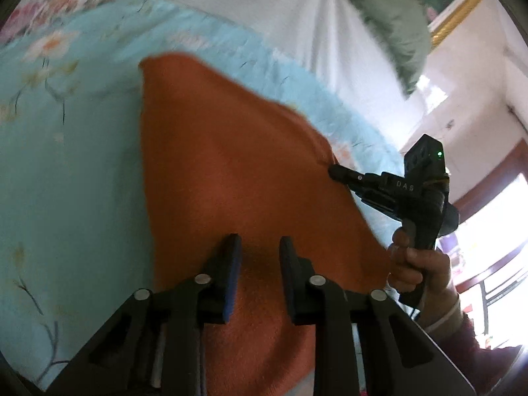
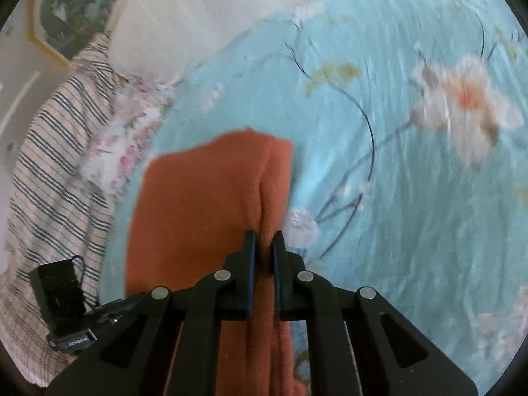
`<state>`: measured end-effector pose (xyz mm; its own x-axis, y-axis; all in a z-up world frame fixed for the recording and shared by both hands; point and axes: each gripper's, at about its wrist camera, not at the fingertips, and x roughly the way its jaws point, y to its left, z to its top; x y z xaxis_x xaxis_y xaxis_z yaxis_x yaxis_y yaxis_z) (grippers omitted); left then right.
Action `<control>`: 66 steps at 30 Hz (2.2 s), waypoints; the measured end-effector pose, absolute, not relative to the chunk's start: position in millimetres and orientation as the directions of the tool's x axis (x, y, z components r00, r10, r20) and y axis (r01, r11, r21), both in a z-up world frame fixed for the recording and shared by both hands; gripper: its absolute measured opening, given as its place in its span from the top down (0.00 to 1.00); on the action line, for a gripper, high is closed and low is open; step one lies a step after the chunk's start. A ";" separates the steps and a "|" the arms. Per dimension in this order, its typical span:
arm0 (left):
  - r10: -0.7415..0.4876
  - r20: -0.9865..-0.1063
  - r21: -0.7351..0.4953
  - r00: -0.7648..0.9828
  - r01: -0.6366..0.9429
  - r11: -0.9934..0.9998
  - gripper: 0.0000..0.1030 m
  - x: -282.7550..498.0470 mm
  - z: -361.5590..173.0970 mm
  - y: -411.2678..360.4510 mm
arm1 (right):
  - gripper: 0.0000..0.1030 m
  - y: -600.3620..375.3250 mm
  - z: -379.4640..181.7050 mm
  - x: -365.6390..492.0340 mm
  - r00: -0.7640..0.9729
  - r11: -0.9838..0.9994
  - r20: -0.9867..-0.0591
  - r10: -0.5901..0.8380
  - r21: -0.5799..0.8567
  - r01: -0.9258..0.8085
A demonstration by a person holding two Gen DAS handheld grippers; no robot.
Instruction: Fold small clothes
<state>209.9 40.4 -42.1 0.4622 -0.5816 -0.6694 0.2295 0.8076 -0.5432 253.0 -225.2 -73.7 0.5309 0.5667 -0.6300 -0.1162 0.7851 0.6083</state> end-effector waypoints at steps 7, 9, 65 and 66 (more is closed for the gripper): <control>-0.609 -0.652 -0.601 0.451 0.181 0.778 0.91 205.7 -48.8 52.1 | 0.71 -228.4 -50.4 241.5 0.567 0.834 -0.667 0.483 0.547 -0.068; -0.607 -0.653 -0.601 0.454 0.178 0.779 0.90 204.6 -45.2 53.2 | 0.71 -227.0 -27.7 232.0 0.607 0.840 -0.636 0.476 0.534 -0.098; -0.534 -0.689 -0.536 0.490 0.151 0.830 0.99 235.1 -22.6 51.7 | 0.88 -206.4 -32.8 233.2 0.651 0.830 -0.622 0.435 0.557 -0.023; -0.538 -0.685 -0.534 0.491 0.164 0.829 0.99 225.5 -21.1 51.5 | 0.88 -205.3 -29.5 221.0 0.651 0.828 -0.615 0.446 0.560 -0.039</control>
<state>225.5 51.5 -21.1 0.4913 -0.5379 -0.6850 0.1635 0.8295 -0.5341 221.0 -205.3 -29.5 0.6506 0.4461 -0.6146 -0.0388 0.8278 0.5597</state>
